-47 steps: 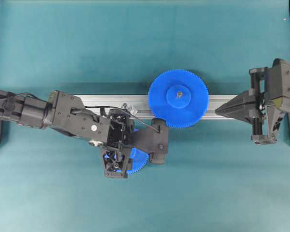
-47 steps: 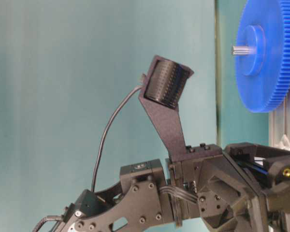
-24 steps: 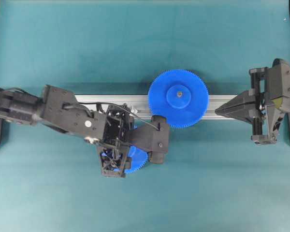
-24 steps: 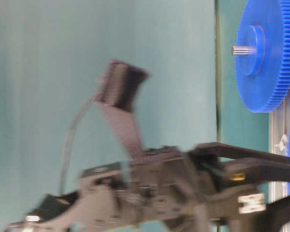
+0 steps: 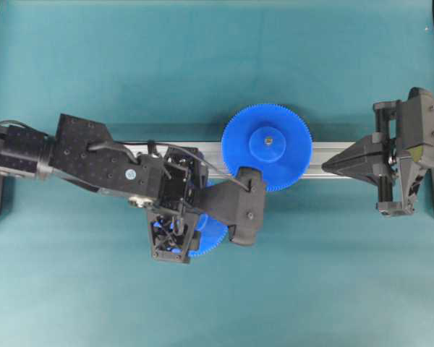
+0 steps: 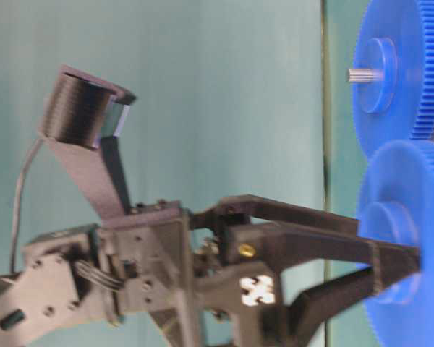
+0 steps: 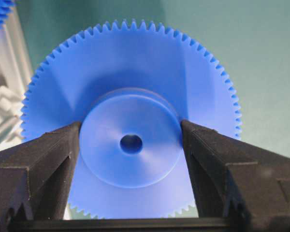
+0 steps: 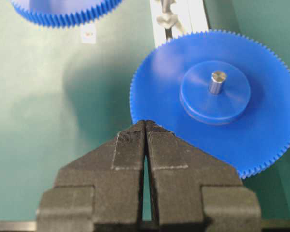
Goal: Insert the small gear onto the shaft.
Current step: 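Lift the blue gear and carry it toward the empty left shaft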
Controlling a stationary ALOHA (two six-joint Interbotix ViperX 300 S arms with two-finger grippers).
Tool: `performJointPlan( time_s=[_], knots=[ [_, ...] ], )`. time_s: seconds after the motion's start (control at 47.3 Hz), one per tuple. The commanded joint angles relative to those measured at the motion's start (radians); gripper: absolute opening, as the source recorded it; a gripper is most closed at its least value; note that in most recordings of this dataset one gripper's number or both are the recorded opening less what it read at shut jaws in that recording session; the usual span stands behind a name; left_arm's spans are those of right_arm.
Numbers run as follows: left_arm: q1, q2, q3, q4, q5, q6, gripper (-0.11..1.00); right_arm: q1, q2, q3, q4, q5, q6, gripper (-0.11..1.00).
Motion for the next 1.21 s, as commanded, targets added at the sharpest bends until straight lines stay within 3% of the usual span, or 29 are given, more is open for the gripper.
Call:
performJointPlan(
  time_s=[0.0, 0.296, 0.486, 0.761, 1.184],
  knots=[
    [0.002, -0.057, -0.043, 0.003, 0.002, 0.003, 0.69, -0.002, -0.003, -0.017, 0.002, -0.009, 0.008, 0.03],
    [0.026, -0.121, -0.052, 0.003, 0.006, 0.038, 0.69, -0.002, -0.003, -0.015, 0.002, -0.009, 0.008, 0.03],
    [0.06, -0.144, -0.066, 0.006, 0.08, 0.051, 0.69, -0.002, -0.003, -0.015, 0.002, -0.009, 0.008, 0.03],
    [0.103, -0.186, -0.08, 0.006, 0.114, 0.114, 0.69, -0.002, -0.003, -0.018, 0.002, -0.009, 0.008, 0.03],
    [0.137, -0.204, -0.077, 0.006, 0.114, 0.12, 0.69, -0.002, -0.003, -0.018, 0.002, -0.009, 0.008, 0.03]
  ],
)
